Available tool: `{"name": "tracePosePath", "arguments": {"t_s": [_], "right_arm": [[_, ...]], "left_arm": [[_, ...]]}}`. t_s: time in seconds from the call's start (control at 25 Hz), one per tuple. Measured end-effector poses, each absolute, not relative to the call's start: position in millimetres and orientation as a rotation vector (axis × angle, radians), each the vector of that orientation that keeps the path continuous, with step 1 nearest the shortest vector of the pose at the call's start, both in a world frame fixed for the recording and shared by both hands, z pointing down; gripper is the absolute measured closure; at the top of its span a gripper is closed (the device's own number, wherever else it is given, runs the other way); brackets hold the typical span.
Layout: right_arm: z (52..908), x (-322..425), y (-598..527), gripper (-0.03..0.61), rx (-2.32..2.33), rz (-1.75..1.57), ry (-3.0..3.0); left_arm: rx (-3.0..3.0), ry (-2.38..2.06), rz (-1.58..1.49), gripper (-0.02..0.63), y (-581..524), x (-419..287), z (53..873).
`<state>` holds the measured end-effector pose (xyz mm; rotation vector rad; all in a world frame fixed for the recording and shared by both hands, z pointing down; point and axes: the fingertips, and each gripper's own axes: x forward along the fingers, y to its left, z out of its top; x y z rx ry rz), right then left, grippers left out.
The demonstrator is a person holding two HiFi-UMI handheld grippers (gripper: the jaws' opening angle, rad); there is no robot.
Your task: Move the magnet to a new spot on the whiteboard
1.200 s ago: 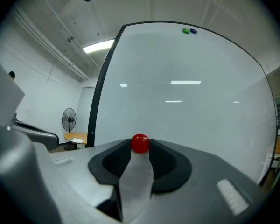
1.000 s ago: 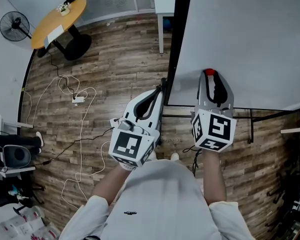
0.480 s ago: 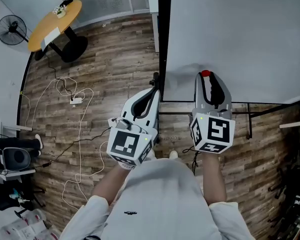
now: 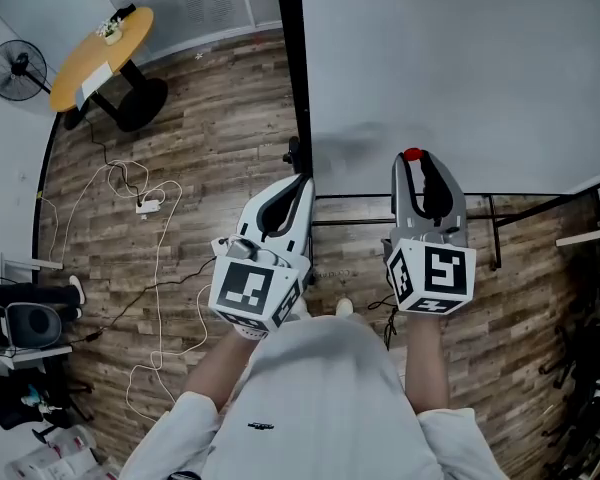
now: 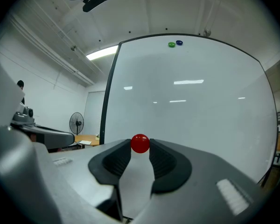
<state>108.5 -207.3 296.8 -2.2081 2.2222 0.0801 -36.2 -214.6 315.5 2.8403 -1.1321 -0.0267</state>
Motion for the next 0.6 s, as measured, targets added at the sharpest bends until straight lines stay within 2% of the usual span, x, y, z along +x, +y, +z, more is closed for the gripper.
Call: {"name": "tracePosePath", "arguments": {"t_s": [0.6], "right_arm": [[302,123,-178,0.446,-2.213,0.084,2.198]], "left_arm": [[2.847,-1.114,-0.020,0.607,-196,-22,316]]}}
